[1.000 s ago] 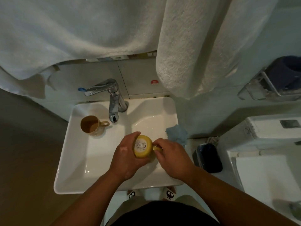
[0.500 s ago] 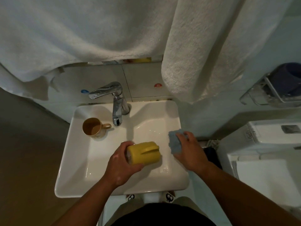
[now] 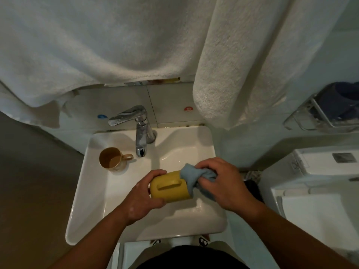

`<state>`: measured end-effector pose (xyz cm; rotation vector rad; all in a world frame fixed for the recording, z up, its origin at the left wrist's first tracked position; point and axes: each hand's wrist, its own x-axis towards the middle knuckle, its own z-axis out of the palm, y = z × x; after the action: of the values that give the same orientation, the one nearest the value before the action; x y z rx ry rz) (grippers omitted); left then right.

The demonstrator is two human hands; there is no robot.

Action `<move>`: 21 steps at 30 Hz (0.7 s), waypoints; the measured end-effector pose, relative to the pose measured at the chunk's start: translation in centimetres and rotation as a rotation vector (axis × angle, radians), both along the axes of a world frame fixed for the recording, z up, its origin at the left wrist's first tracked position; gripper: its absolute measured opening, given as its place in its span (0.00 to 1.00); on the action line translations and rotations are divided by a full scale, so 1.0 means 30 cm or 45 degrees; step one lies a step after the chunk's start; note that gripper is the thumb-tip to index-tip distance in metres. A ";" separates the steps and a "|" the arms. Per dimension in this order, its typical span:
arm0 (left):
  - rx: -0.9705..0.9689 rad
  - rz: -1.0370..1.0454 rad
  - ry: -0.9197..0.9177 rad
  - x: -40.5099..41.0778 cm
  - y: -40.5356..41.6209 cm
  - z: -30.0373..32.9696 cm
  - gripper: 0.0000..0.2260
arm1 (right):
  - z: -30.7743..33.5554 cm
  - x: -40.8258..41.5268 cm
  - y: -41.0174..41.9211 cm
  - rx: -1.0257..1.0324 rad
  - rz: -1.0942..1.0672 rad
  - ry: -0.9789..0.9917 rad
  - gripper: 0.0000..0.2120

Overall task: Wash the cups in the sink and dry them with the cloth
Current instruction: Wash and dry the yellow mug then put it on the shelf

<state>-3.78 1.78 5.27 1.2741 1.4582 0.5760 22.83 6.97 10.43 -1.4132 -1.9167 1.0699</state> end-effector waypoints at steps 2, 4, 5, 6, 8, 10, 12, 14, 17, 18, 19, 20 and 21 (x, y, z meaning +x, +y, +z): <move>-0.007 -0.017 -0.051 0.002 0.012 0.013 0.38 | 0.006 -0.047 -0.018 -0.113 -0.017 0.082 0.11; 0.004 -0.032 -0.069 0.003 0.021 0.026 0.39 | 0.000 -0.068 -0.028 -0.170 -0.059 0.102 0.12; 0.010 -0.039 -0.070 0.001 0.025 0.031 0.40 | -0.005 -0.071 -0.030 -0.167 -0.059 0.104 0.11; 0.021 -0.051 -0.064 -0.004 0.027 0.035 0.40 | -0.008 -0.071 -0.031 -0.148 -0.041 0.094 0.11; 0.051 -0.072 -0.039 -0.016 0.031 0.042 0.40 | -0.020 -0.068 -0.030 -0.071 0.082 0.029 0.08; 0.071 -0.082 -0.044 -0.027 0.034 0.051 0.40 | -0.032 -0.064 -0.025 -0.030 0.281 -0.082 0.06; 0.078 -0.115 -0.058 -0.034 0.039 0.060 0.40 | -0.034 -0.066 -0.022 -0.018 0.501 -0.199 0.12; 0.087 -0.168 -0.058 -0.037 0.043 0.067 0.40 | -0.025 -0.071 -0.022 -0.046 0.693 -0.306 0.23; 0.097 -0.168 -0.070 -0.044 0.044 0.069 0.40 | -0.007 -0.080 -0.028 -0.249 0.688 -0.404 0.34; 0.110 -0.154 -0.075 -0.046 0.044 0.071 0.40 | -0.010 -0.082 -0.029 -0.302 0.658 -0.387 0.35; 0.133 -0.147 -0.071 -0.048 0.044 0.074 0.40 | -0.015 -0.086 -0.026 -0.344 0.629 -0.332 0.36; 0.174 -0.155 -0.053 -0.046 0.047 0.078 0.41 | -0.016 -0.091 -0.024 -0.404 0.603 -0.250 0.36; 0.230 -0.172 -0.019 -0.043 0.049 0.082 0.41 | -0.019 -0.098 -0.022 -0.474 0.585 -0.143 0.36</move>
<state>-5.07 3.24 7.74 1.4939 1.3191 0.6365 19.90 6.31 9.87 -1.2626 -2.2773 1.6624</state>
